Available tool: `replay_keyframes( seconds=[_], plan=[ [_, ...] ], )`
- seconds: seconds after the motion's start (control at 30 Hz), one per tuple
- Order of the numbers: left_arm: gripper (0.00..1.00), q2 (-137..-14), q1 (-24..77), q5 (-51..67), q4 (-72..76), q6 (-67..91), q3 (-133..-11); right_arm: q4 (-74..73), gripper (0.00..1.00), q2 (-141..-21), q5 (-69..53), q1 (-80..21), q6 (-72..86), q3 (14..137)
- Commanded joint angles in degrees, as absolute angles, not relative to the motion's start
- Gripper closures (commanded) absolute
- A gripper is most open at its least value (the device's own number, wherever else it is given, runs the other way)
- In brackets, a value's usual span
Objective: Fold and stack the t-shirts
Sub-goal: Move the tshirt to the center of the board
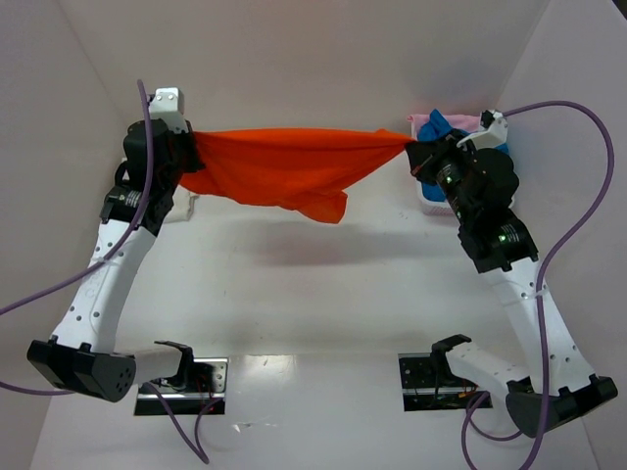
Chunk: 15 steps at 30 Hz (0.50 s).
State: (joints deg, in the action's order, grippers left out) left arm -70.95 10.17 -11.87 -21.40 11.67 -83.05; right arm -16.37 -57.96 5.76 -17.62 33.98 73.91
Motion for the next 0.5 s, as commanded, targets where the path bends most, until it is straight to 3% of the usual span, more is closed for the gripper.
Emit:
replay_keyframes(
  seconds=[0.0, 0.27, 0.47],
  plan=[
    [1.0, -69.26, 9.32, -4.26, -19.72, 7.79, -84.73, -17.66, 1.0, -56.12, 7.83, -16.7, 33.77, 75.32],
    [1.0, -70.25, 9.32, 9.6, -26.33, 5.69, -86.1, -25.13, 1.0, -45.54, 4.59, -16.7, 38.5, 62.28],
    [1.0, -72.25, 9.32, 12.81, -27.33, 9.56, -84.81, -33.28, 1.0, -39.31, -0.92, -16.7, 49.27, 47.18]
  ],
)
